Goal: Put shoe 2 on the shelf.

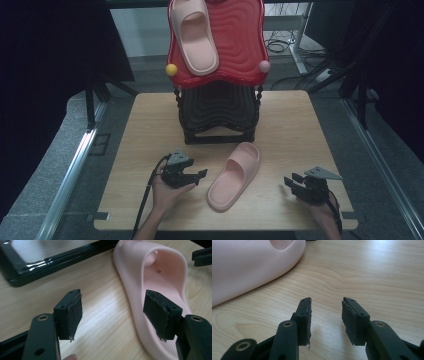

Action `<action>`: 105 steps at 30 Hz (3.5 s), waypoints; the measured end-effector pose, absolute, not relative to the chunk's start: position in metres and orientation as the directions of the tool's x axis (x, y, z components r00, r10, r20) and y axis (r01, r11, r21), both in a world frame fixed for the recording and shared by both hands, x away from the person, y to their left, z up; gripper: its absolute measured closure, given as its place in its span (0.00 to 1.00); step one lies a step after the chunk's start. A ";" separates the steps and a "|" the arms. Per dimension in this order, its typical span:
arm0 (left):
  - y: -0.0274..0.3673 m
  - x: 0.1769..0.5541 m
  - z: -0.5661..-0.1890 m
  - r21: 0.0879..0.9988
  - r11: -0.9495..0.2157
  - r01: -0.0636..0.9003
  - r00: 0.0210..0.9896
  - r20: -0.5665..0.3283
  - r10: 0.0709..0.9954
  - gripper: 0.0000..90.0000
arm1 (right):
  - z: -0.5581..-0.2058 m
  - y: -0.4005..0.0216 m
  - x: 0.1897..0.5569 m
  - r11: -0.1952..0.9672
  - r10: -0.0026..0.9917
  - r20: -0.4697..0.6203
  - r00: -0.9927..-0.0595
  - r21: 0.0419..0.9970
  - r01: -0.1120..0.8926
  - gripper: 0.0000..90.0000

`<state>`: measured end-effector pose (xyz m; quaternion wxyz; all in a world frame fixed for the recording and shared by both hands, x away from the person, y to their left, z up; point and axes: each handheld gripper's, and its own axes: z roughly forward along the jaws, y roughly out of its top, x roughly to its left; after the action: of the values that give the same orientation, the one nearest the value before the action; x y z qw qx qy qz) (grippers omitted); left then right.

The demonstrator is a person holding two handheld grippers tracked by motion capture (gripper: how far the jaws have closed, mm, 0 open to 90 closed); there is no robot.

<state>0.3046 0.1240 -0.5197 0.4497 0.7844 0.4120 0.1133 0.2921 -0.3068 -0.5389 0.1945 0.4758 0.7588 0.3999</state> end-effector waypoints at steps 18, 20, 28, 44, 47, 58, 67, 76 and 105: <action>0.048 0.335 -0.528 0.770 -0.300 0.563 0.686 -0.232 0.690 0.45 | -0.539 -0.309 0.293 0.211 0.888 0.088 -0.450 0.794 0.570 0.64; 0.040 0.339 -0.532 0.765 -0.297 0.571 0.674 -0.230 0.702 0.48 | -0.539 -0.309 0.293 0.210 0.889 0.087 -0.449 0.794 0.570 0.63; 0.032 0.344 -0.539 0.766 -0.288 0.574 0.642 -0.203 0.739 0.69 | -0.540 -0.309 0.293 0.209 0.890 0.088 -0.447 0.794 0.571 0.63; 0.039 0.339 -0.542 0.799 -0.262 0.541 0.625 -0.174 0.761 0.91 | -0.539 -0.309 0.292 0.209 0.890 0.086 -0.448 0.796 0.568 0.63; 0.045 0.335 -0.540 0.805 -0.250 0.538 0.622 -0.179 0.762 0.91 | -0.539 -0.309 0.292 0.205 0.891 0.088 -0.445 0.797 0.568 0.63; 0.072 0.316 -0.529 0.847 -0.166 0.506 0.611 -0.216 0.761 0.92 | -0.539 -0.309 0.292 0.202 0.892 0.090 -0.443 0.797 0.569 0.63; 0.088 0.301 -0.509 0.882 -0.112 0.457 0.617 -0.224 0.754 0.92 | -0.540 -0.308 0.292 0.205 0.892 0.088 -0.444 0.795 0.570 0.63; 0.101 0.294 -0.494 0.900 -0.077 0.428 0.617 -0.229 0.753 0.92 | -0.542 -0.307 0.293 0.214 0.890 0.084 -0.447 0.790 0.574 0.62; 0.117 0.284 -0.450 0.942 -0.011 0.336 0.622 -0.213 0.754 0.91 | -0.546 -0.306 0.294 0.224 0.892 0.078 -0.445 0.779 0.586 0.61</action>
<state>0.2840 0.1171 -0.4495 0.5812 0.6878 0.3960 0.1799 0.2941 -0.3064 -0.5460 0.1980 0.4881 0.7569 0.3869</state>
